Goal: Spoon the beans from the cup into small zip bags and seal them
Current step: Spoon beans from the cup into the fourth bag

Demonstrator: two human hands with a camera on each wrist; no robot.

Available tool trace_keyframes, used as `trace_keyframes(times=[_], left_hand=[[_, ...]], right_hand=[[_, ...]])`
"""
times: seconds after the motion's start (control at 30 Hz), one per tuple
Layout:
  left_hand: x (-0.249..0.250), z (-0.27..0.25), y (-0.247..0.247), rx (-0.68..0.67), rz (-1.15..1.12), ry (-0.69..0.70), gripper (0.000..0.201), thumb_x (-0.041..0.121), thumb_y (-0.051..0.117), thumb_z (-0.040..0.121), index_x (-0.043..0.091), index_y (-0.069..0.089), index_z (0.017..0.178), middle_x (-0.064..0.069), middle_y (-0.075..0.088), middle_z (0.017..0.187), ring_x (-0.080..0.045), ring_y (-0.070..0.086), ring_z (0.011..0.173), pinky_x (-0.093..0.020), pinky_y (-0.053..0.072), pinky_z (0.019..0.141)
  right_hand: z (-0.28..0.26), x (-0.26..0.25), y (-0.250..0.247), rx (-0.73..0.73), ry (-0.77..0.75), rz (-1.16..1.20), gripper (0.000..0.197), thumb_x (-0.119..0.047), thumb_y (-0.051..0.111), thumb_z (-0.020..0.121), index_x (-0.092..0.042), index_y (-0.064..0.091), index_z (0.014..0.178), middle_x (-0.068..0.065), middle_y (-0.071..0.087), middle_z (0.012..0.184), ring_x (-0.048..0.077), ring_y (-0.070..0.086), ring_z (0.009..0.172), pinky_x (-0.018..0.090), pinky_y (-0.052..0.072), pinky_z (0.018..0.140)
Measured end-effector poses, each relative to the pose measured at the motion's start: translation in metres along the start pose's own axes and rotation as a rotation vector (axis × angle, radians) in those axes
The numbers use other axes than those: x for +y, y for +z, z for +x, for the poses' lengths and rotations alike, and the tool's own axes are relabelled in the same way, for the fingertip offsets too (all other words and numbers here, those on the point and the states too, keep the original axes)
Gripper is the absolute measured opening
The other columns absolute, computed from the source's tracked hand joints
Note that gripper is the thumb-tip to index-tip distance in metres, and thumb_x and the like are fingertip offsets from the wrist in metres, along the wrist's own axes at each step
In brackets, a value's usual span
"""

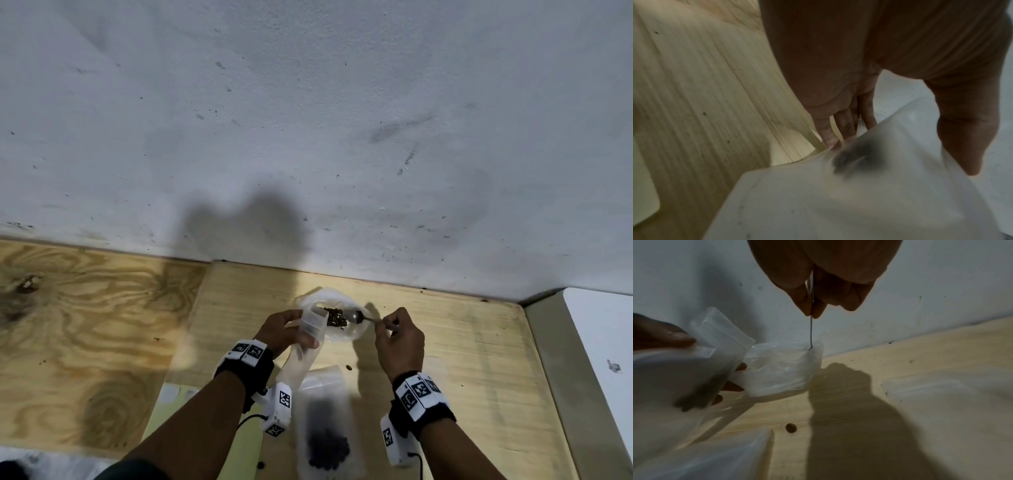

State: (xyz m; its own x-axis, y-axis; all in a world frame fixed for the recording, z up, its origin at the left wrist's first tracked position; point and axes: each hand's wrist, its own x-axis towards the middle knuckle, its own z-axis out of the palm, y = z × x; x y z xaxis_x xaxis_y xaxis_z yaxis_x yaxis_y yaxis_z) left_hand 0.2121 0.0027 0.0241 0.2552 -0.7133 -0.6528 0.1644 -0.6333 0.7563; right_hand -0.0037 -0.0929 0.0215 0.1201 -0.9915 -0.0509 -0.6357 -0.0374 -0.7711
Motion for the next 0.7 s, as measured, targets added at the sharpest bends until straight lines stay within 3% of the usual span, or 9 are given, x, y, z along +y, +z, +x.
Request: trace_keyframes(times=[0.13,0.27,0.37,0.5,0.57,0.7], left_hand=[[-0.001,0.003,0.000,-0.013,0.014,0.013,0.054,-0.009,0.079,0.062,0.009,0.070,0.111,-0.006,0.071,0.106,-0.009,0.063,0.089,-0.014,0.048,0.061],[0.000,0.005,0.003,-0.014,0.023,0.022,0.053,-0.005,0.081,0.059,0.014,0.073,0.108,-0.007,0.072,0.108,-0.013,0.064,0.096,-0.021,0.050,0.069],[0.002,0.006,0.006,-0.017,0.027,0.009,0.056,0.001,0.085,0.052,0.018,0.074,0.105,-0.005,0.072,0.107,-0.017,0.065,0.099,-0.027,0.054,0.076],[0.001,0.007,0.006,-0.004,0.036,-0.006,0.069,0.013,0.088,0.037,0.021,0.074,0.104,-0.003,0.072,0.107,-0.020,0.066,0.102,-0.036,0.056,0.086],[0.000,0.008,0.005,0.010,0.038,-0.016,0.077,0.017,0.089,0.032,0.020,0.072,0.107,-0.003,0.072,0.107,-0.021,0.066,0.103,-0.035,0.057,0.084],[0.001,0.006,0.005,0.056,0.105,0.007,0.089,0.027,0.090,0.026,0.024,0.068,0.112,0.000,0.070,0.108,-0.016,0.064,0.103,-0.033,0.056,0.082]], right_hand=[[-0.002,0.000,0.010,-0.010,0.066,0.108,0.035,-0.012,0.074,0.084,-0.019,0.045,0.066,-0.009,0.054,0.059,0.004,0.051,0.055,0.024,0.040,0.052],[-0.006,0.000,0.020,-0.016,0.178,0.178,0.031,-0.008,0.076,0.081,-0.013,0.050,0.066,-0.003,0.055,0.062,0.007,0.051,0.059,0.013,0.038,0.054],[-0.007,0.002,0.029,-0.047,0.304,0.211,0.025,-0.011,0.077,0.079,-0.013,0.054,0.068,0.001,0.061,0.067,0.020,0.056,0.067,0.026,0.041,0.058],[0.000,0.008,0.031,-0.059,0.462,0.312,0.021,-0.012,0.079,0.073,-0.013,0.059,0.067,0.006,0.065,0.072,0.027,0.060,0.073,0.037,0.050,0.072],[0.005,0.010,0.024,-0.055,0.485,0.349,0.021,-0.011,0.079,0.070,-0.014,0.059,0.065,0.006,0.063,0.069,0.026,0.058,0.070,0.037,0.049,0.069],[0.014,0.011,0.006,-0.045,0.469,0.434,0.022,-0.008,0.078,0.070,-0.014,0.057,0.064,0.002,0.053,0.059,0.019,0.044,0.055,0.027,0.035,0.055]])
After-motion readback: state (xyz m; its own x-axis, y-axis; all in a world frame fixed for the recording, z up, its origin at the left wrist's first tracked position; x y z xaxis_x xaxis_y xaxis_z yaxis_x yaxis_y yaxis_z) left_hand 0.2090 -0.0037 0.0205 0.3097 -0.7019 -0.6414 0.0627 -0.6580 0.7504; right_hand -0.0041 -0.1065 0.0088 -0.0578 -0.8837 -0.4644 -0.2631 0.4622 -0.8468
